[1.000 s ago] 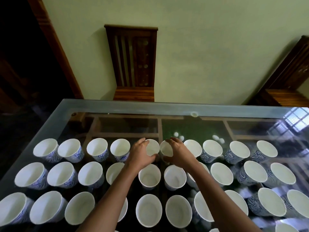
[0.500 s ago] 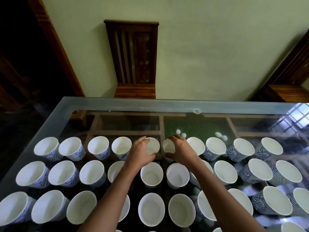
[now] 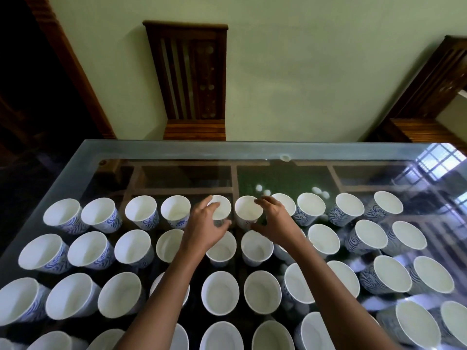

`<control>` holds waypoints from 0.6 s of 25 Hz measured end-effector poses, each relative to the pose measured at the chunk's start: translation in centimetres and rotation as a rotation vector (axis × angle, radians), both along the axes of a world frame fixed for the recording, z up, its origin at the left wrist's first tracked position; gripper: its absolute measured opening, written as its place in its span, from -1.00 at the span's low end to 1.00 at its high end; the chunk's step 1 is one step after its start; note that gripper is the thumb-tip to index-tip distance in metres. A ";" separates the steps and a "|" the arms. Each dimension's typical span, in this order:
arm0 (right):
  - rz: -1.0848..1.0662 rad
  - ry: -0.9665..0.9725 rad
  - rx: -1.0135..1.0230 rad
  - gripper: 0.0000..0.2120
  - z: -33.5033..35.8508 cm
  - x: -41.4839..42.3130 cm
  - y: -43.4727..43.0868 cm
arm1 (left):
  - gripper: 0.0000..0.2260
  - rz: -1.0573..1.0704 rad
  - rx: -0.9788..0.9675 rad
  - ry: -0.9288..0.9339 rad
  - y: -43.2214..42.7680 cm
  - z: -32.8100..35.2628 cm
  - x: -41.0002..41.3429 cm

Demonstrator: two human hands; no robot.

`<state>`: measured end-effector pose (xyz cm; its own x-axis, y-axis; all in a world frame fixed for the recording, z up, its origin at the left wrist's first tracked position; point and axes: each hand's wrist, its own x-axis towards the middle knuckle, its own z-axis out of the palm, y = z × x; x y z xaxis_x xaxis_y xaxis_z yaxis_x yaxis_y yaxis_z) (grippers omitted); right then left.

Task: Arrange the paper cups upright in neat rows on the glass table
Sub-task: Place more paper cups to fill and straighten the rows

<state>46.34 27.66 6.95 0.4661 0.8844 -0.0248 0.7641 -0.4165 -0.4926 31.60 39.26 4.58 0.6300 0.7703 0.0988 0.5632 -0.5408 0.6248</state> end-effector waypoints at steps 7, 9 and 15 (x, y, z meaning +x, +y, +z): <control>-0.152 0.011 0.043 -0.46 2.0 -1.0 -9.1 | -0.59 -0.180 -0.001 -0.023 -6.7 1.4 -0.4; -0.198 0.020 0.059 -0.49 2.8 -1.1 -11.8 | -0.59 -0.207 -0.020 -0.044 -8.4 1.8 0.0; -0.234 0.022 0.010 -0.49 2.9 2.1 -17.0 | -0.56 -0.253 -0.010 0.035 -11.5 2.2 3.6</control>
<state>48.44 10.71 9.81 0.6582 0.7523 -0.0296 0.6358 -0.5765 -0.5132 35.15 27.76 6.82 0.8056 0.5887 0.0662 0.4325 -0.6608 0.6135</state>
